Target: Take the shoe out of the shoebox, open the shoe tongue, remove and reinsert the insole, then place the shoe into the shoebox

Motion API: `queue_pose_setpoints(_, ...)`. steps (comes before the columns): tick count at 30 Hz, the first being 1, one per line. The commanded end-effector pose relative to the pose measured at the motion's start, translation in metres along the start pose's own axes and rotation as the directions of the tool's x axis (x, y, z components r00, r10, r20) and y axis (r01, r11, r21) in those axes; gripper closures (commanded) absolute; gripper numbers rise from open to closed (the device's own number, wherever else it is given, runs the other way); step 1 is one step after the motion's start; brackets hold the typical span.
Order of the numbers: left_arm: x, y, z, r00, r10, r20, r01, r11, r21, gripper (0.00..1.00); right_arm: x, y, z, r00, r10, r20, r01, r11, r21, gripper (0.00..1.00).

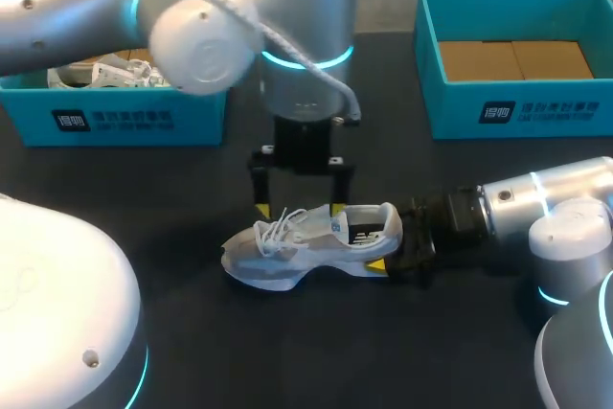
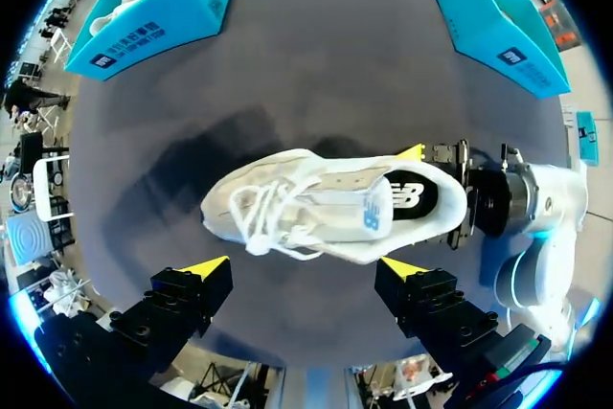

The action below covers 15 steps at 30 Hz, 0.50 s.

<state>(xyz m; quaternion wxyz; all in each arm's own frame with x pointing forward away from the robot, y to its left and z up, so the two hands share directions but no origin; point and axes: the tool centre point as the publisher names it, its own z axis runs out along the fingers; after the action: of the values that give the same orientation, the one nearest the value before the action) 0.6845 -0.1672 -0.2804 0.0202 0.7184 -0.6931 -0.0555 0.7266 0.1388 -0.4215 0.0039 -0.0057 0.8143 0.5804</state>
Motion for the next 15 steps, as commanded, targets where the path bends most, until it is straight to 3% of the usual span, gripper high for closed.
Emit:
queue_pose_setpoints(1, 0.037, -0.008, 0.010, 0.992, -0.005, 0.128, 0.007, 1.000, -0.011, 0.00, 0.000, -0.001, 0.004, 1.000, -0.001, 0.001, 0.001, 1.000, 0.001, 1.00)
queue_pose_setpoints(8, 0.060, -0.016, 0.022, 0.985, -0.031, 0.170, 0.038, 0.999, -0.036, 0.00, 0.000, -0.001, 0.004, 1.000, -0.001, 0.001, 0.001, 1.000, 0.001, 1.00)
queue_pose_setpoints(15, 0.070, -0.018, 0.037, 0.974, -0.052, 0.220, 0.061, 0.998, -0.035, 0.00, 0.000, -0.001, 0.004, 1.000, -0.001, 0.001, 0.001, 1.000, 0.001, 1.00)
